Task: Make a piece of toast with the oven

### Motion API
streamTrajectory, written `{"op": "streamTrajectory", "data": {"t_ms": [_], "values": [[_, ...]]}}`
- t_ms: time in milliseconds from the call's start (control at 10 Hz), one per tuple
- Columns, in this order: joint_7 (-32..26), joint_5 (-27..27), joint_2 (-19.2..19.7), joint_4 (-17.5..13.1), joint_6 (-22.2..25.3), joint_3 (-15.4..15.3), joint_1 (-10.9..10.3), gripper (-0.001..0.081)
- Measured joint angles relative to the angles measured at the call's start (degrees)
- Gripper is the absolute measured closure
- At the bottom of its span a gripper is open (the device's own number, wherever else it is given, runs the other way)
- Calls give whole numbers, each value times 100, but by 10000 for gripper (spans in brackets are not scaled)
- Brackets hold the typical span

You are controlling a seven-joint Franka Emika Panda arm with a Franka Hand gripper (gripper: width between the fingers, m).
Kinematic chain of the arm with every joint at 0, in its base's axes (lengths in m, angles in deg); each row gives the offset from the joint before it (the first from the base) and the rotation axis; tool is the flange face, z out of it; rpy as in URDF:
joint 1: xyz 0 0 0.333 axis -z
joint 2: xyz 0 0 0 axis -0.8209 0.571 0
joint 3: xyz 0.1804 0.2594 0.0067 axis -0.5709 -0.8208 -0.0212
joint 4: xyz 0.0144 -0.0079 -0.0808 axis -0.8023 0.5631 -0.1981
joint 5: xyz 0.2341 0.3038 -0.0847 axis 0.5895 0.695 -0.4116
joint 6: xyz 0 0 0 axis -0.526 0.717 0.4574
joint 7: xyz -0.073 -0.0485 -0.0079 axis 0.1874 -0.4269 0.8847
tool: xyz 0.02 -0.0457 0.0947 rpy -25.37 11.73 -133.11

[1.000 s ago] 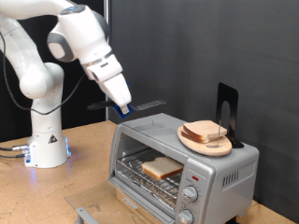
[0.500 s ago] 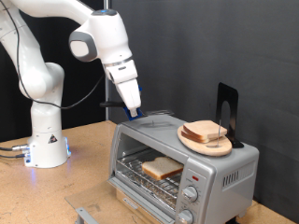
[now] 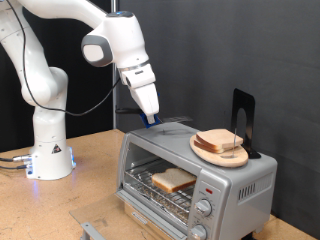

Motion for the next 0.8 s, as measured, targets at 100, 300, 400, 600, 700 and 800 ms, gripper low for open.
{"op": "streamTrajectory", "data": {"t_ms": [100,300,400,600,700,800], "values": [[109,-8,-51,-16,4,-45,-16,402],[296,-12,-367,-122,27,-162,-92,402],[349,-2,-548,-198,25,-195,-160,402],[372,88,-803,-298,-13,-213,-302,402],[368,138,-864,-314,-46,-213,-357,402],[349,180,-884,-314,-111,-212,-392,402]]}}
